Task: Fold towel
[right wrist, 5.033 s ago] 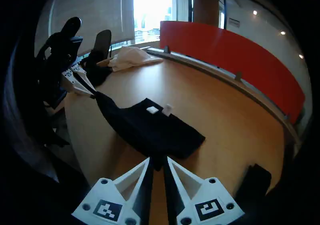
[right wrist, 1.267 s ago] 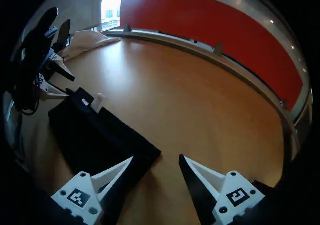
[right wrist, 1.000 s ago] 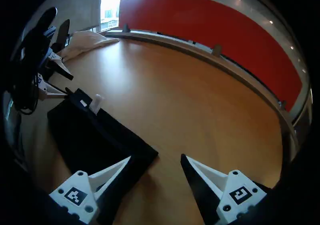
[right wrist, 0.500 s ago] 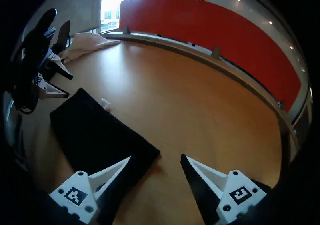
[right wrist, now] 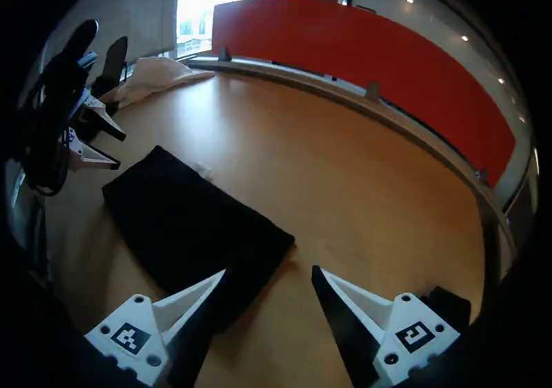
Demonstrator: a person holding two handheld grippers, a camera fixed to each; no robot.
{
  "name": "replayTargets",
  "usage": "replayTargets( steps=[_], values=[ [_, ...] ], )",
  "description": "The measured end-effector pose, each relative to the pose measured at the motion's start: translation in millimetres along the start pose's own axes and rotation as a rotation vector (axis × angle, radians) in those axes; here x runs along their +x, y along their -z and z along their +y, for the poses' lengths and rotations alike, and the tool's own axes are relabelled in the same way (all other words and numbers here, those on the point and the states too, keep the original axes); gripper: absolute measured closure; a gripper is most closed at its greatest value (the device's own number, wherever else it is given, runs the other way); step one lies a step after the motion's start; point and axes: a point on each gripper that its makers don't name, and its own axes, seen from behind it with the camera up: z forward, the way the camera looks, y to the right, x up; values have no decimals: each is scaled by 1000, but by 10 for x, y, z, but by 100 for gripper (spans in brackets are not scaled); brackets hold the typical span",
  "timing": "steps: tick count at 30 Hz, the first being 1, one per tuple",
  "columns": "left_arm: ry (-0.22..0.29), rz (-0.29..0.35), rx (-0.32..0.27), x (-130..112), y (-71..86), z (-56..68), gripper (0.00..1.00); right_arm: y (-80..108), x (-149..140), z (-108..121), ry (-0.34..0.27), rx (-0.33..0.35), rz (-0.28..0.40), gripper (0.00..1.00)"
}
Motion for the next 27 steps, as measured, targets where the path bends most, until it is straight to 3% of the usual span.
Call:
replayTargets(
  steps=[17, 27],
  values=[
    [93, -12, 3, -452, 295, 197, 3, 319, -259, -232, -23, -8, 0, 14],
    [121, -21, 18, -592, 341, 218, 3, 344, -382, -217, -25, -6, -9, 14]
  ],
)
